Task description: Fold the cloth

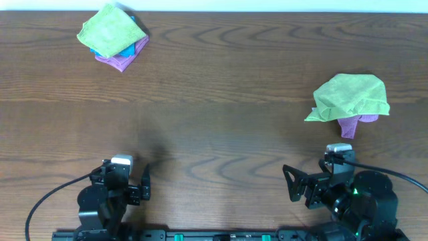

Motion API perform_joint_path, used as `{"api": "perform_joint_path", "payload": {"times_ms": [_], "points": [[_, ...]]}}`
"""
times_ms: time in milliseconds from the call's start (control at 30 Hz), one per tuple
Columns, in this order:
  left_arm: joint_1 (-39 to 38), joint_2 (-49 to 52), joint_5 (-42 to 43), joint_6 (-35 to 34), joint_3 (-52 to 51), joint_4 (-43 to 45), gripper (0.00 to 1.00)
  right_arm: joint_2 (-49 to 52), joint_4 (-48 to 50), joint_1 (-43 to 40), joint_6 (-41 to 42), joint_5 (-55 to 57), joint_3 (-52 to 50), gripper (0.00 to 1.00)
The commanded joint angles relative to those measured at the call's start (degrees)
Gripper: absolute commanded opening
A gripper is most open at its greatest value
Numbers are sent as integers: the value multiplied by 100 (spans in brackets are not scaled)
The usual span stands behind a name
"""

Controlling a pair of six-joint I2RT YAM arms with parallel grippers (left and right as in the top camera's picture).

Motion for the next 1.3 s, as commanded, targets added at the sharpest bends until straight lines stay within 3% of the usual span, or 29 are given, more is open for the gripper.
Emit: {"api": "perform_joint_path", "payload": {"times_ms": [0, 533, 1267], "points": [[-46, -127, -260, -59, -160, 28, 95, -22, -9, -42, 55, 15, -4, 99], [109, -129, -691, -763, -584, 33, 95, -22, -9, -42, 55, 15, -4, 99], [116, -127, -922, -734, -597, -20, 95, -22, -9, -42, 55, 13, -4, 99]]}}
